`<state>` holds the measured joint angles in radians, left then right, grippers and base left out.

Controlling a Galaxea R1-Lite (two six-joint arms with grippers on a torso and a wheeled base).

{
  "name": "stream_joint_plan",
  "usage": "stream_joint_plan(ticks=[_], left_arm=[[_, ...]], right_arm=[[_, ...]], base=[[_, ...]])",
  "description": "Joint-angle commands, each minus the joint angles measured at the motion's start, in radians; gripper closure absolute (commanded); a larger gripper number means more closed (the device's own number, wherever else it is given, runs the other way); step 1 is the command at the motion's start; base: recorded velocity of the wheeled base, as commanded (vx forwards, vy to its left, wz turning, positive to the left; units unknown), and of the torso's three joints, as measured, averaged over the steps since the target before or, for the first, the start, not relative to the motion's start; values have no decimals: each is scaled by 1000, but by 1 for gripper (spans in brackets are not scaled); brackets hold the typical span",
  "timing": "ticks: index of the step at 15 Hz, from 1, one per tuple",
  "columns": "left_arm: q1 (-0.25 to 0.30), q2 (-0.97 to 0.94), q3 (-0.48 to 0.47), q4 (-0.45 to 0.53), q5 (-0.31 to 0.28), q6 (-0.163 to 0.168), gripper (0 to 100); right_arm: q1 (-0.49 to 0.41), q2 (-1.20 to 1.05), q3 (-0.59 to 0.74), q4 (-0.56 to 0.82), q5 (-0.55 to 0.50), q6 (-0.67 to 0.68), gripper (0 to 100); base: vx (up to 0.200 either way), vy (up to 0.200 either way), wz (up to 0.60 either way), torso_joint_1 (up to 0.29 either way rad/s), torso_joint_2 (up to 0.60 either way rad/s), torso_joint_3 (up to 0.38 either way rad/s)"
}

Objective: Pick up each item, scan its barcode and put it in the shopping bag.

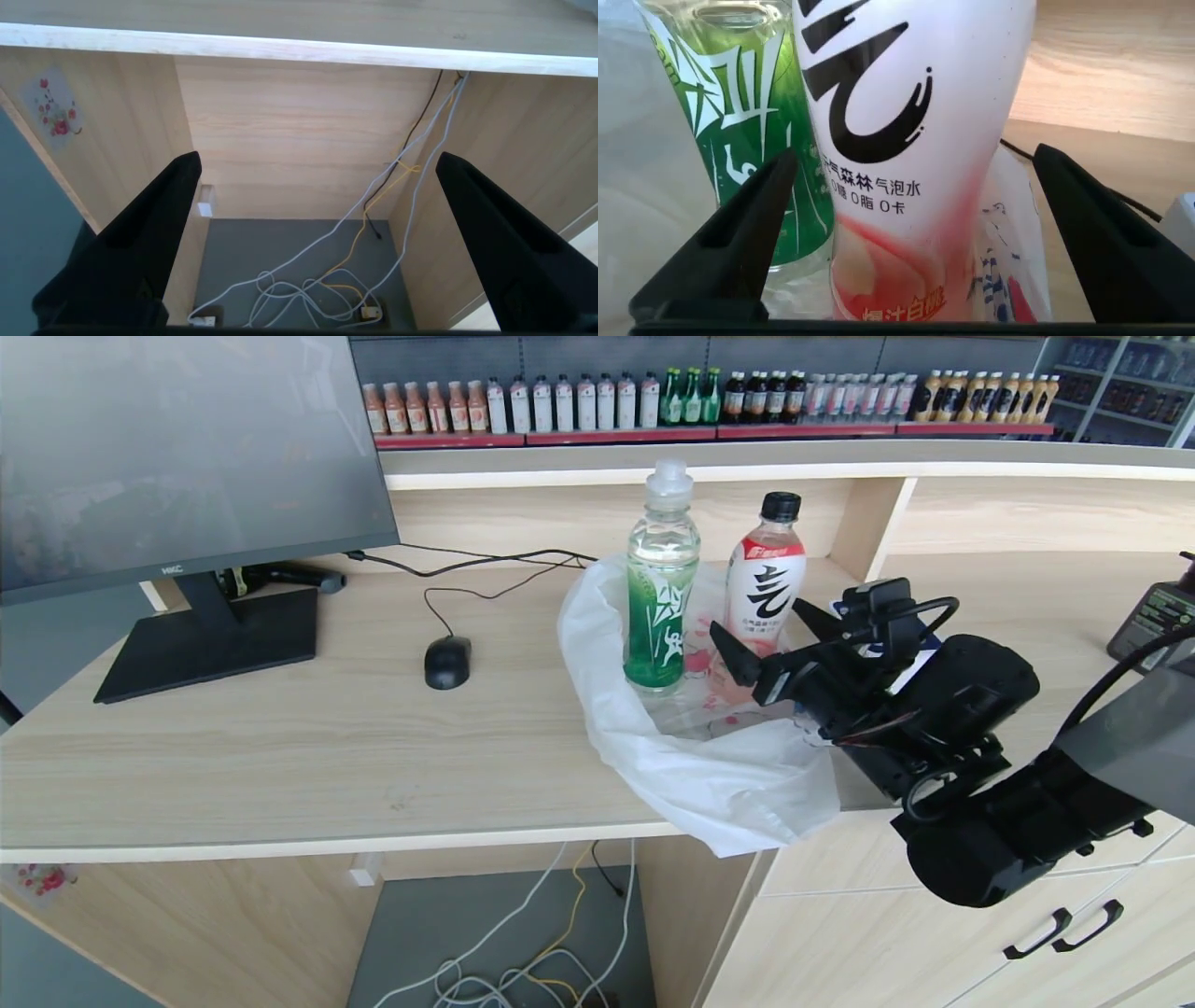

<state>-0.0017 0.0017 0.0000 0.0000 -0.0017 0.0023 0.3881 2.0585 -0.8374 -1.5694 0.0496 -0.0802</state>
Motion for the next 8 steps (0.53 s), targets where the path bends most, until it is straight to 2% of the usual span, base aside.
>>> stream_joint_plan(ticks=[1, 5, 8], left_arm=[[0, 0, 0, 0, 0, -1, 0], [0, 0, 0, 0, 0, -1, 0], [0, 0, 0, 0, 0, -1, 0]], right_arm=[[0, -106, 84, -1, 0, 0, 0], [2, -233, 239, -1, -4, 4, 0], [2, -271, 296, -1, -5, 7, 0]], base=[[0, 0, 0, 0, 0, 0], [0, 0, 0, 0, 0, 0], [-200, 0, 0, 6, 2, 2]])
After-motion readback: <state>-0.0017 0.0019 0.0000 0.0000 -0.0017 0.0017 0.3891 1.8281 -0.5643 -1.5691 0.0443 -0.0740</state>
